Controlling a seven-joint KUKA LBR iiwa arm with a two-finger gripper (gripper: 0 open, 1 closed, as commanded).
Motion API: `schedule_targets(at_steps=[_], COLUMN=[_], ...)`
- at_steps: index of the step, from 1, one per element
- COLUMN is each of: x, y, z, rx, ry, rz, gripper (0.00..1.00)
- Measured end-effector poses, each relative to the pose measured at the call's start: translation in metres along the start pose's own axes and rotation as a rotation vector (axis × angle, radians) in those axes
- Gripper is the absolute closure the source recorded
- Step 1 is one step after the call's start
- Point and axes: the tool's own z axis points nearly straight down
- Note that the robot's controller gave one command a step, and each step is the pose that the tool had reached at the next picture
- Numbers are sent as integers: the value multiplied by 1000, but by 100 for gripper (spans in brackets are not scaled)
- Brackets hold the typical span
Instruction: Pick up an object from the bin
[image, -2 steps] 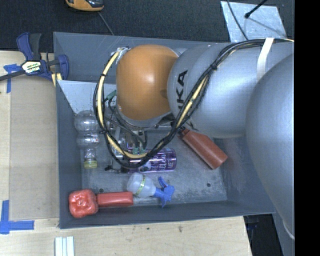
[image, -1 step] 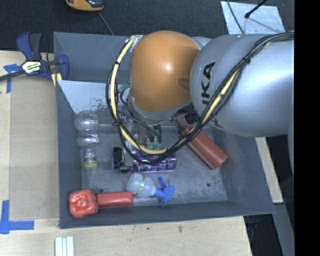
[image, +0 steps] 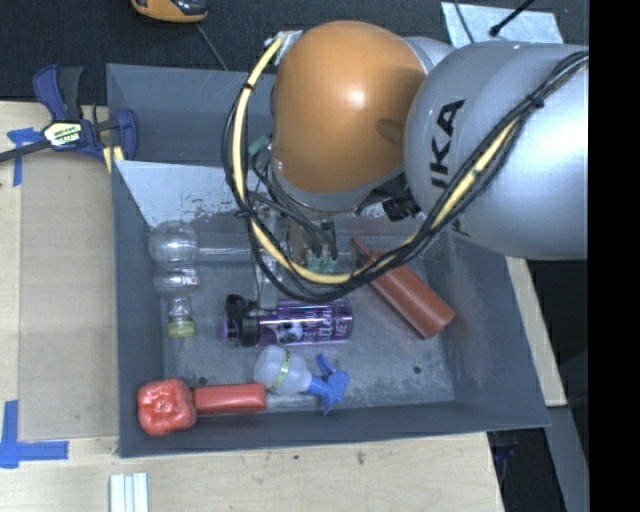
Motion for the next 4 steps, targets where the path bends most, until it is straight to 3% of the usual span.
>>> schedule_targets(at_steps=[1,2,3,4], x=[1,-9,-10,-28], y=[-26,-47,-56,-57], z=[64,88,104,147], rx=[0,2,1,1], ry=[0,9,1,4], rz=[-51,21,-50,-34], gripper=[0,0,0,0])
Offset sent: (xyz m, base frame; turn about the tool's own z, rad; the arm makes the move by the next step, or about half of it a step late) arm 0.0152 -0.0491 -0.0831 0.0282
